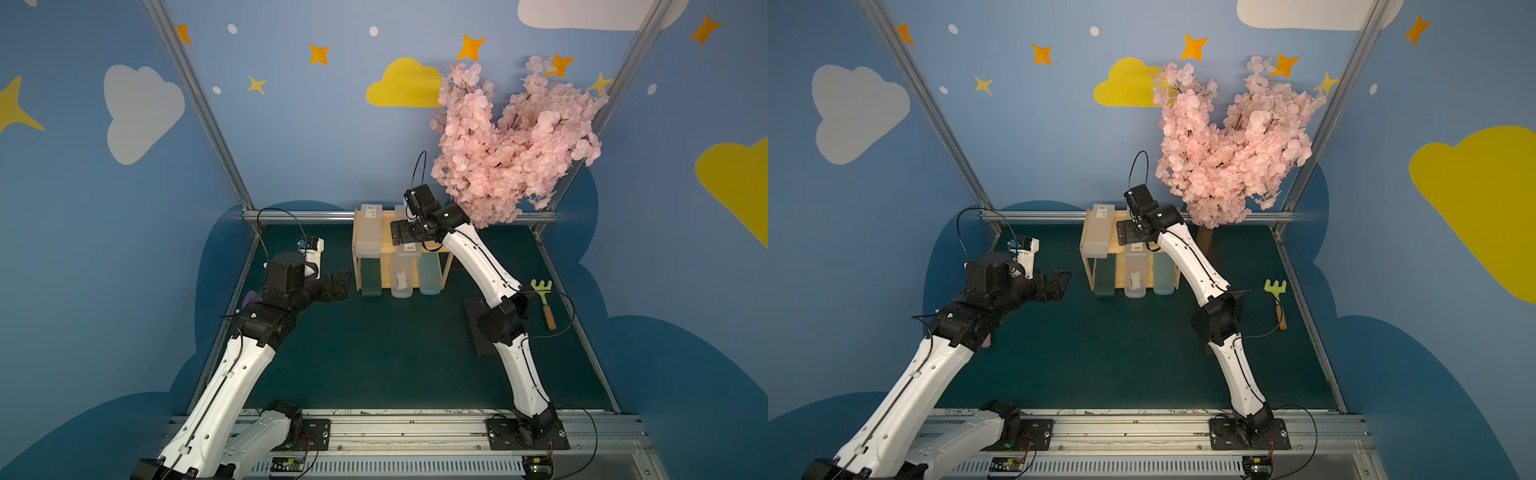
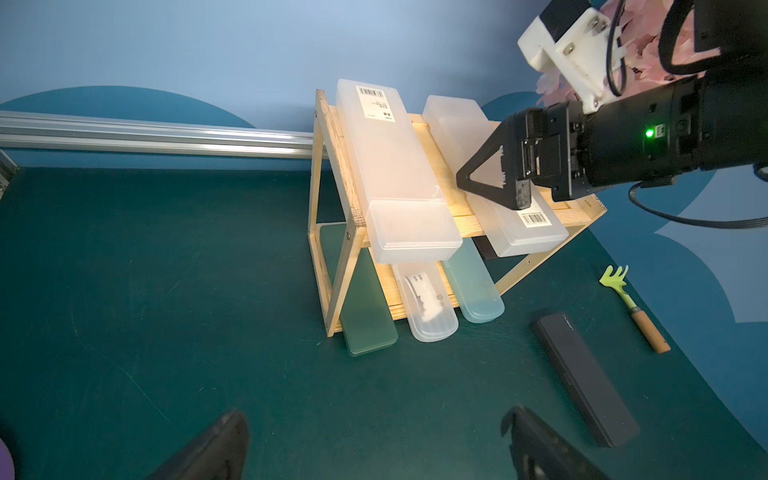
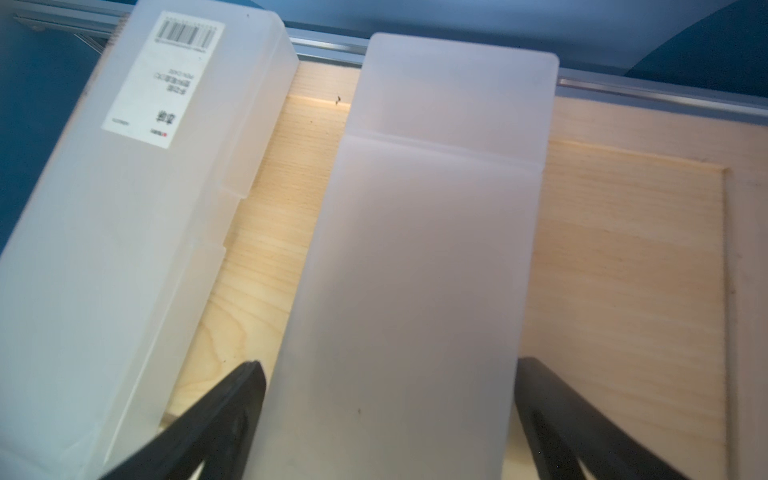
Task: Remove the pencil cases from the shelf
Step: Pick up the pencil case from the shelf.
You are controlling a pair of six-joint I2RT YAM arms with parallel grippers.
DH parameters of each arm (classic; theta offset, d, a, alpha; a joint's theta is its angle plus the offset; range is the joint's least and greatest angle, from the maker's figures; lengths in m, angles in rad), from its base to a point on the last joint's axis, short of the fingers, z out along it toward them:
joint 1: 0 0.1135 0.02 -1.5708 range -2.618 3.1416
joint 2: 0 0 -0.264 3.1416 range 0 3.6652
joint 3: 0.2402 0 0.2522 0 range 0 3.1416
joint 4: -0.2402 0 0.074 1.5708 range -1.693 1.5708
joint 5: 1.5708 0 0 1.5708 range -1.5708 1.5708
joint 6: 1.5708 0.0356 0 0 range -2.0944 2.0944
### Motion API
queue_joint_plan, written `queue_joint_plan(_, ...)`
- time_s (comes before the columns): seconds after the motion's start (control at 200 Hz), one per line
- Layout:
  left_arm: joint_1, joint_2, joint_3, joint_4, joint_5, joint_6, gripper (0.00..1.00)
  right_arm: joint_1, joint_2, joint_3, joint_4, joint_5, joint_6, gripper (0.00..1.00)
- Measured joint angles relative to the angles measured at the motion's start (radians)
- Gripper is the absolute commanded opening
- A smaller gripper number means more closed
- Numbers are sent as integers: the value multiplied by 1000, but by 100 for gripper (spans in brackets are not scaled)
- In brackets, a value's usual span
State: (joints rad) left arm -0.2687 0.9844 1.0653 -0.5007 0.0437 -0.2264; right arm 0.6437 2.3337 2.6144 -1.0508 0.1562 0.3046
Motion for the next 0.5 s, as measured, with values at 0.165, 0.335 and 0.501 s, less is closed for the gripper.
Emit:
queue_joint_plan(0.165,0,0,-10,-1,0,3,100,-1,8,9,5,-6,5,91)
queue_joint_plan(0.335,0,0,-14,-2,-8,8,100,-6,16,19,7,-19,7,82)
queue_joint_plan(0.501,0,0,-14,-2,-14,13,100,-11,16,19,6,-19,9,78)
